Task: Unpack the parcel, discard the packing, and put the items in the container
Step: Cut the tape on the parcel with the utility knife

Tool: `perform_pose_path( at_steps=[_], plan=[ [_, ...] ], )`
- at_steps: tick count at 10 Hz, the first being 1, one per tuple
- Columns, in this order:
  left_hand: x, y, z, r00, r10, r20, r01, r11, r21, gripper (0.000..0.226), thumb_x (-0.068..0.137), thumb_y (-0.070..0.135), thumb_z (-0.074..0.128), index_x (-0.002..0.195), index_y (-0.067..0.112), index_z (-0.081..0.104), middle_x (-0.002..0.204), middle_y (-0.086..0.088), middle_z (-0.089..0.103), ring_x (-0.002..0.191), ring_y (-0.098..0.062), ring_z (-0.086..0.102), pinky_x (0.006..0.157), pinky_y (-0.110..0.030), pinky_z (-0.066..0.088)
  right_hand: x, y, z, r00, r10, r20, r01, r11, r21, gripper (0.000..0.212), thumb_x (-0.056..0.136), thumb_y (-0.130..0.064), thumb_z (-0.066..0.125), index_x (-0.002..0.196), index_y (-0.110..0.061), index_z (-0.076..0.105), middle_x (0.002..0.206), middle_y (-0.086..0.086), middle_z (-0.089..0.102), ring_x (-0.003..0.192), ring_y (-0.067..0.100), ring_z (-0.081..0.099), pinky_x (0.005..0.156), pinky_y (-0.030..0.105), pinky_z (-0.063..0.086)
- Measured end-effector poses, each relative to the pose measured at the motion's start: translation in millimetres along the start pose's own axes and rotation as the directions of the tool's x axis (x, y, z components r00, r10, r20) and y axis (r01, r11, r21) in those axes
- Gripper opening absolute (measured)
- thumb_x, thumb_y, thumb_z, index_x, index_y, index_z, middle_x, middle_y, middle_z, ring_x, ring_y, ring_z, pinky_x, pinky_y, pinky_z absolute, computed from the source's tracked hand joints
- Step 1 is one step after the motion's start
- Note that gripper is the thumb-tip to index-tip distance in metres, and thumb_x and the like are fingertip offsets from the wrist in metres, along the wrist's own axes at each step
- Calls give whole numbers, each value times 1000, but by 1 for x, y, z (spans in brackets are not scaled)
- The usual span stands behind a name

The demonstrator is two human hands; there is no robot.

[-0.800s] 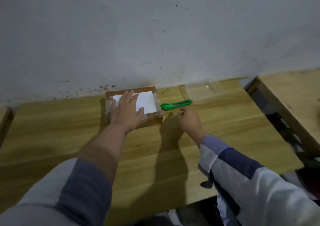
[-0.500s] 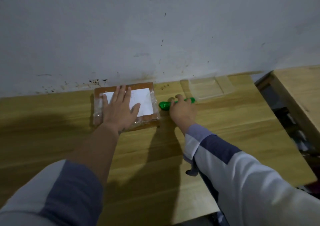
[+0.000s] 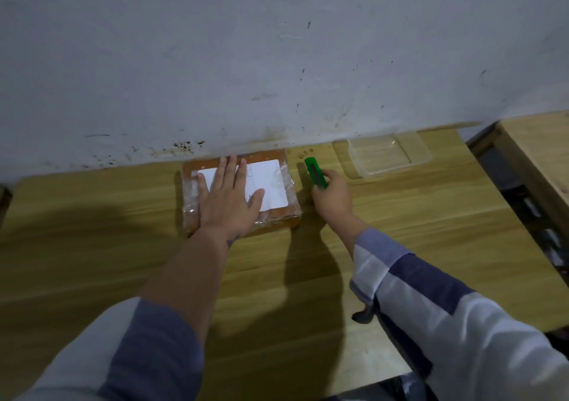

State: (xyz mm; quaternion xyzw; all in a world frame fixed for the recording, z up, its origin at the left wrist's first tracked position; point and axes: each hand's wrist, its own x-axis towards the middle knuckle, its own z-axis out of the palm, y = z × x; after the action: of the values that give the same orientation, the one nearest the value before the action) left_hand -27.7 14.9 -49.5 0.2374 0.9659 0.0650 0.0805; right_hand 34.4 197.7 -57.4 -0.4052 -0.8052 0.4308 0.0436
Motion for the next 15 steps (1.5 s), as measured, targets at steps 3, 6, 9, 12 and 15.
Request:
perform_pose_path(
  at_steps=[3,6,9,12,15],
  plan=[
    [-36,-6,-2,999,12,31,-12,1000,1,69,97,56,15,152,21,-6,159,3,-18,145,-13,-19,116,-50,-10,-77,2,-50,808,-21,589,-299,848,439,81,88,19,41,149,-29,16,105,12,47,74,19,44,68,34,45],
    [-64,-11,3,998,34,54,-34,999,8,69,96,57,14,151,22,-9,159,4,-19,145,-13,-21,115,-50,-12,-119,15,-30,972,-58,229,0,970,242,57,96,-5,43,145,-30,29,88,1,60,62,10,47,56,27,43],
    [-61,-14,6,999,35,39,-36,999,23,69,96,57,12,151,22,-10,158,4,-20,145,-13,-22,114,-50,-14,-118,15,-10,993,-63,104,46,987,153,49,98,-12,43,143,-30,35,99,-3,51,62,6,45,53,21,36],
    [-61,-13,6,999,35,34,-35,999,21,69,96,57,12,151,22,-11,158,4,-22,144,-13,-23,113,-49,-15,-114,8,-7,993,-53,108,31,980,194,46,97,-14,44,140,-30,40,98,-3,52,64,6,45,52,21,37],
    [-60,-14,7,999,34,36,-35,999,26,70,96,58,12,150,22,-12,158,3,-22,144,-14,-23,112,-49,-16,-112,5,-17,993,-15,114,-14,968,251,43,97,-15,45,137,-31,45,72,-7,55,56,11,45,48,26,37]
  ],
)
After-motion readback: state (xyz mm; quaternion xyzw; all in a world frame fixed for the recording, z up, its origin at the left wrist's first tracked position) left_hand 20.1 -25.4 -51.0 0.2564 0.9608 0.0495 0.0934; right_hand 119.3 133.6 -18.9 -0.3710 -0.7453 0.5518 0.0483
